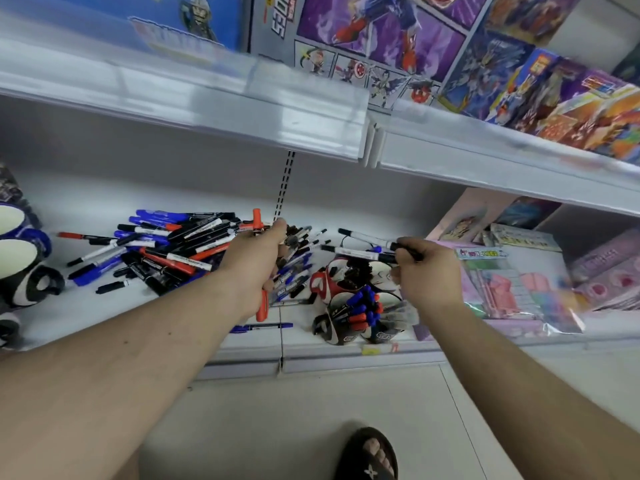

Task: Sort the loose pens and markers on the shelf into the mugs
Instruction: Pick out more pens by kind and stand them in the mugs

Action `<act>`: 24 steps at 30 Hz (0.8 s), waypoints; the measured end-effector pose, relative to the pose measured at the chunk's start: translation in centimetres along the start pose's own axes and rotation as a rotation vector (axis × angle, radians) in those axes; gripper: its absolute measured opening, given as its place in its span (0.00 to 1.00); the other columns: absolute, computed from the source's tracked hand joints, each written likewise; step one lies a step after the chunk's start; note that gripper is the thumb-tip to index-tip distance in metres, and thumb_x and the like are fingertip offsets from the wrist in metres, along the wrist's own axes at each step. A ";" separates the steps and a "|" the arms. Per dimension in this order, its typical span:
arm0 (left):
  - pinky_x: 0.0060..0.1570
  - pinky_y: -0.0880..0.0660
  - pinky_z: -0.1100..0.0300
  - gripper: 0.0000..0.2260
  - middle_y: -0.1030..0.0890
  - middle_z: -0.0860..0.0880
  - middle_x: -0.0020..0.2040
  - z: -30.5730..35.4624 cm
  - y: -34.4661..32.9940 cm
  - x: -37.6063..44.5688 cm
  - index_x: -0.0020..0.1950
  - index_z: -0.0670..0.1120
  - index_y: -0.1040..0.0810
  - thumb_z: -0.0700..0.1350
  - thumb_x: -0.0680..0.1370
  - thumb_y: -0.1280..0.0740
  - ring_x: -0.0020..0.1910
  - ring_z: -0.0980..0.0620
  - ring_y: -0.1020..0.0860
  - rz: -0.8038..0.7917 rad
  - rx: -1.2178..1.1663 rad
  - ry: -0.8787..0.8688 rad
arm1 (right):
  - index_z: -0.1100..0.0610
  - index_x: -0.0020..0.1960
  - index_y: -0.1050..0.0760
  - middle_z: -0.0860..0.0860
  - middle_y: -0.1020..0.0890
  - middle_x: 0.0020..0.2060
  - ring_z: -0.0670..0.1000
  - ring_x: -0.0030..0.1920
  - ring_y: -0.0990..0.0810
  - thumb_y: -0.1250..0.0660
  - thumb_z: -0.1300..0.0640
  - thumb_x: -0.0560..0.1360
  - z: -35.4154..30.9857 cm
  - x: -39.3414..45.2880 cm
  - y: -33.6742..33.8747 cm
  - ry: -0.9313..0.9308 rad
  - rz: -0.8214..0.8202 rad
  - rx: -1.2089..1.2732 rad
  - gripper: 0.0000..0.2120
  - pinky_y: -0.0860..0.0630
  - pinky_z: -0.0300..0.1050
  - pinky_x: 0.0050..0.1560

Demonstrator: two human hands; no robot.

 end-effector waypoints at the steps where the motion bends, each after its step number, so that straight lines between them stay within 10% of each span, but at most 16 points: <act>1: 0.27 0.38 0.61 0.09 0.22 0.51 0.39 0.2 -0.1 0.1 0.51 0.50 0.24 0.56 0.80 0.35 0.30 0.54 0.34 -0.013 0.008 -0.011 | 0.58 0.57 0.18 0.54 0.14 0.47 0.55 0.43 0.17 0.37 0.64 0.78 0.5 1.2 0.1 0.058 0.012 -0.160 0.12 0.19 0.52 0.50; 6: 0.27 0.35 0.61 0.08 0.22 0.49 0.40 -0.7 -0.6 0.3 0.57 0.56 0.25 0.53 0.83 0.41 0.30 0.54 0.32 -0.053 0.054 0.030 | 0.60 0.47 0.22 0.57 0.19 0.44 0.59 0.48 0.21 0.39 0.67 0.75 3.1 5.7 -4.4 0.163 -0.136 -0.674 0.08 0.33 0.41 0.36; 24: 0.30 0.30 0.59 0.12 0.22 0.50 0.35 -2.0 -0.5 1.5 0.50 0.48 0.17 0.47 0.84 0.40 0.31 0.53 0.28 -0.119 0.127 0.081 | 0.61 0.55 0.21 0.61 0.25 0.55 0.59 0.44 0.22 0.39 0.71 0.70 5.3 8.5 -12.0 0.286 -0.258 -0.889 0.17 0.24 0.47 0.47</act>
Point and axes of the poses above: each hand's wrist, its own x-axis towards the middle knuckle, its own y-axis out of the back of the hand, z = x × y, the point moved 10 cm from there along x, towards the middle knuckle
